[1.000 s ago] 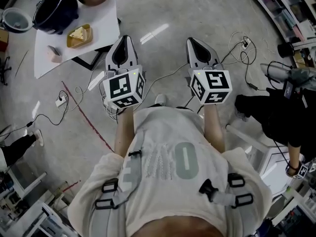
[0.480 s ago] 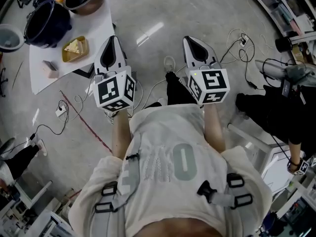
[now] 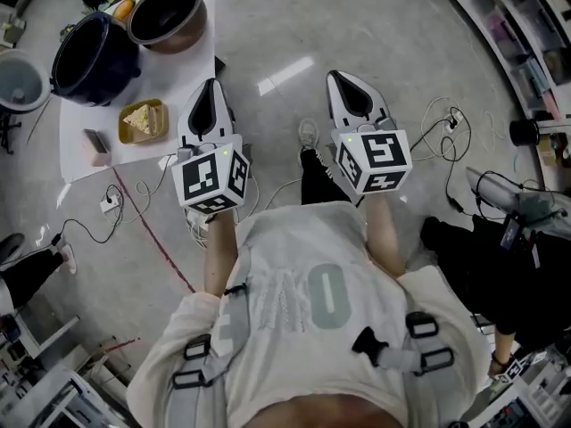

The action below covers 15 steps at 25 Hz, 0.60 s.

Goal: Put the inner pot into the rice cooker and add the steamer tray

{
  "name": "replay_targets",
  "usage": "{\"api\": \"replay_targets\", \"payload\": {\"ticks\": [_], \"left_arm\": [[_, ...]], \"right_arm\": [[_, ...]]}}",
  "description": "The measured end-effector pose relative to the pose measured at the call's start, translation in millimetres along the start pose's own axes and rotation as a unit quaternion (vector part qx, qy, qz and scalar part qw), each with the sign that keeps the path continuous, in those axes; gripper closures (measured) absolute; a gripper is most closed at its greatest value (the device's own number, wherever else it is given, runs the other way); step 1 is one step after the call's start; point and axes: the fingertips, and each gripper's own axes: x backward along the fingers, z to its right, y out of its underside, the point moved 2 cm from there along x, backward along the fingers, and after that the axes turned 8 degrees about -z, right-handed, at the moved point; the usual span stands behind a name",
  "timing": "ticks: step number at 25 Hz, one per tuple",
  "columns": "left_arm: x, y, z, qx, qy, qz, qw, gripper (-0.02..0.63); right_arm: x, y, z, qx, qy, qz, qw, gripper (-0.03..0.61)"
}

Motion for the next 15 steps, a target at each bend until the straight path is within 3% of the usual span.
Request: {"api": "replay_targets", "payload": {"ticks": [7, 15], "left_arm": [[-103, -38, -9, -0.006, -0.040, -0.004, 0.9992, 0.592], [-212, -53, -18, 0.001, -0.058, -0.012, 0.9983, 0.592]], "right_arm": [[-93, -54, 65, 0.011, -0.030, 0.000, 0.999, 0.569], [-183, -85, 133, 0.011, -0.043, -0.012, 0.999, 0.569]]}}
